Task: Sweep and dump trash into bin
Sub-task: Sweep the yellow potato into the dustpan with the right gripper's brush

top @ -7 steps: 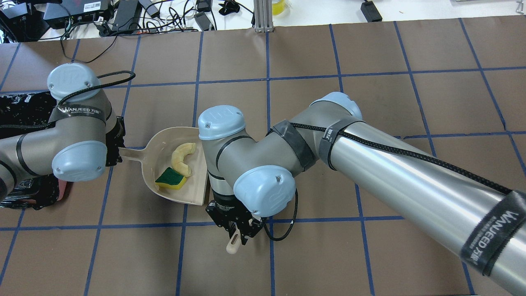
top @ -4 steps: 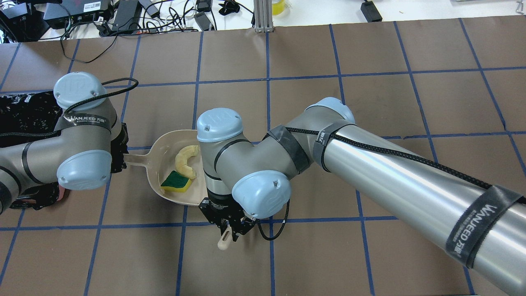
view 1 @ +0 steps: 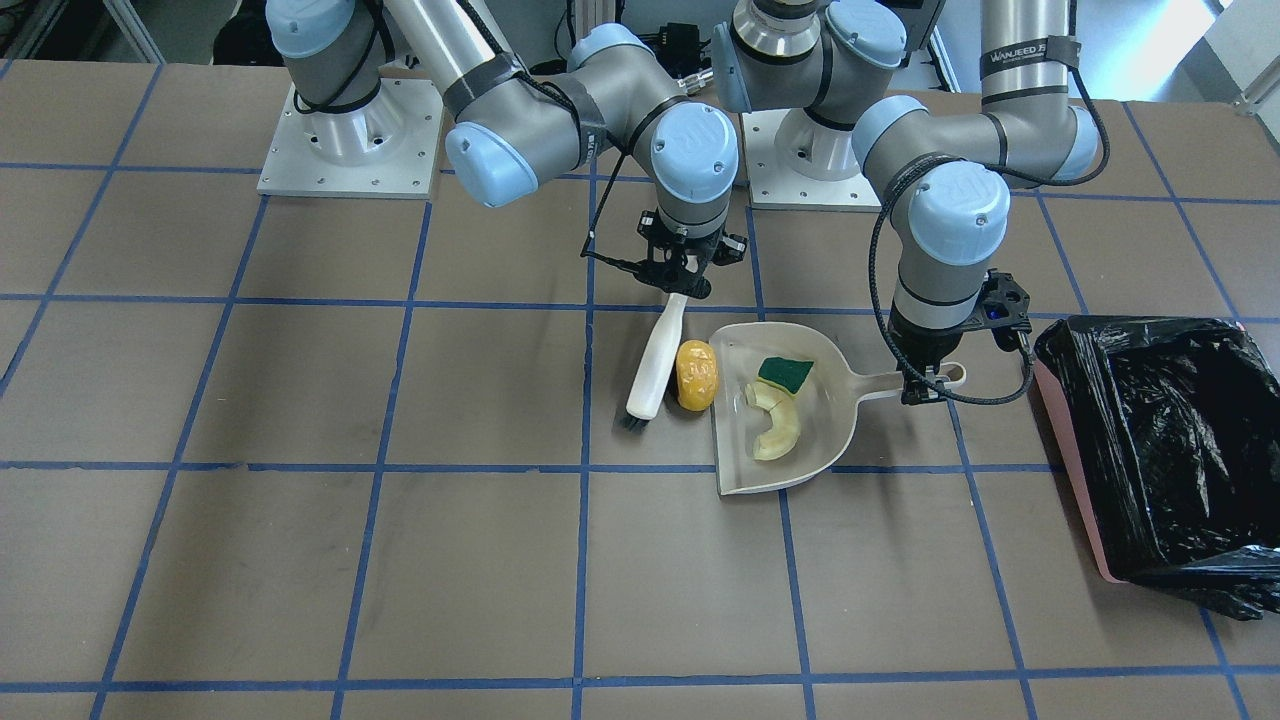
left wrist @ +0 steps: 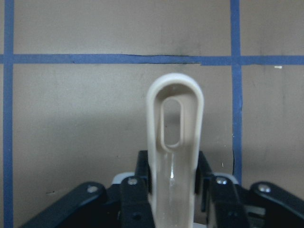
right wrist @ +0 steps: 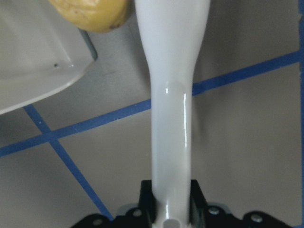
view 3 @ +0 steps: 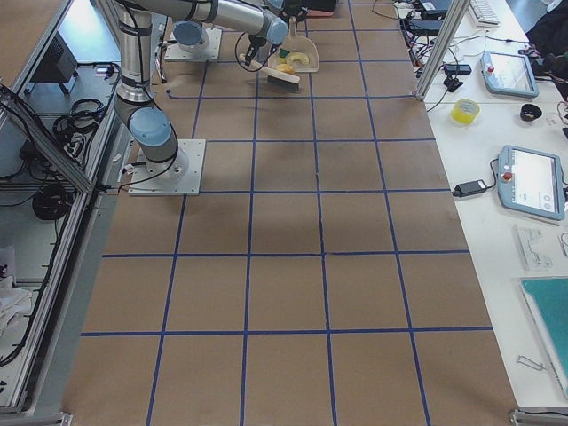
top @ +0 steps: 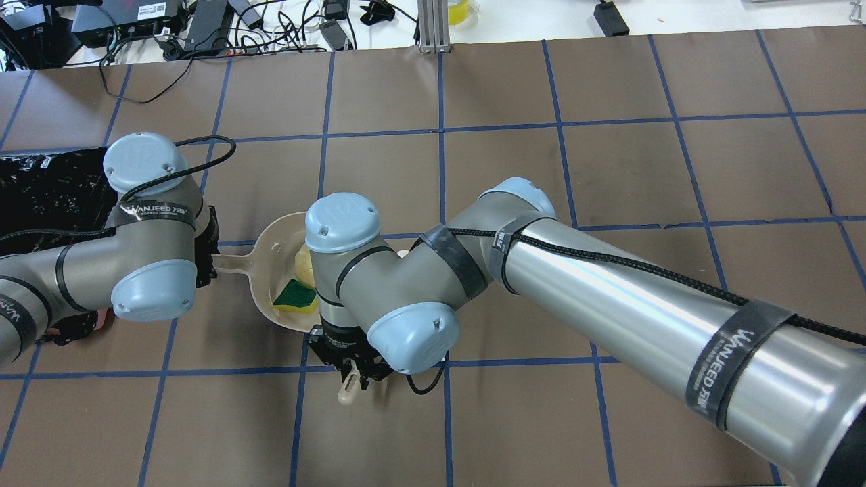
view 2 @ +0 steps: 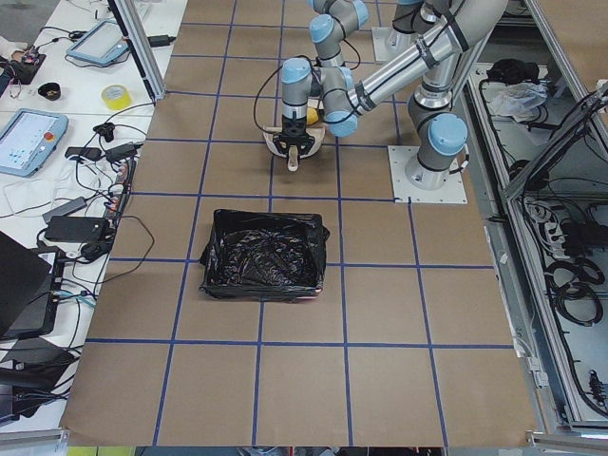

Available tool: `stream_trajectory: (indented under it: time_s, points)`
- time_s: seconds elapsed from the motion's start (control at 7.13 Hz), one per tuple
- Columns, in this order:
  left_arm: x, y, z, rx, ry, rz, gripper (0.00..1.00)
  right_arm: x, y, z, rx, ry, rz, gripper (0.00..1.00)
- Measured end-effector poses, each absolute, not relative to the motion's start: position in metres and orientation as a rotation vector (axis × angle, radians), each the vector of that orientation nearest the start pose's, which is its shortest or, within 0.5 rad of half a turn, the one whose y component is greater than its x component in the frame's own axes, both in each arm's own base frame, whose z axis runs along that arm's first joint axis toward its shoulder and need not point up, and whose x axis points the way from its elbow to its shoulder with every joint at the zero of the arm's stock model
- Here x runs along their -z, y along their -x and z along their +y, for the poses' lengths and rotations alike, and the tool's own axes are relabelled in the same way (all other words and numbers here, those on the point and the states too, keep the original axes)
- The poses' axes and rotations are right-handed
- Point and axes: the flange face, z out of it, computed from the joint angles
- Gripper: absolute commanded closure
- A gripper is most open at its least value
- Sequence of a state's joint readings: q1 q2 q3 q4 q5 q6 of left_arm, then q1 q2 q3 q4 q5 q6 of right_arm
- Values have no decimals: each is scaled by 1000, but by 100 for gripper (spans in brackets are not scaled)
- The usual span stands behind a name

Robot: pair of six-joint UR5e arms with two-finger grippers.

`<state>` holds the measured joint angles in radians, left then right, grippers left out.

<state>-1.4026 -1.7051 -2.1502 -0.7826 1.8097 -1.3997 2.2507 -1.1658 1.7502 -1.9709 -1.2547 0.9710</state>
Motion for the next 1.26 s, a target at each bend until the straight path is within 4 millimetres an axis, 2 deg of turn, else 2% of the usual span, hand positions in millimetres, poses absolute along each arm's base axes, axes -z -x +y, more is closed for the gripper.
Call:
stream_trajectory:
  time_s: [0.14, 0.56, 0.98, 1.26]
  points:
    - [-238, 31, -472, 298, 2111, 2099, 100, -217, -499, -348, -482, -422, 2954, 93]
    - [-238, 32, -473, 299, 2112, 2101, 100, -198, -518, -358, -338, -172, 2900, 94]
    - [-240, 33, -475, 305, 2112, 2105, 100, -203, -523, -365, -296, -35, 2892, 92]
    - [-242, 34, -476, 309, 2117, 2107, 100, -212, -512, -366, -300, 26, 2962, 93]
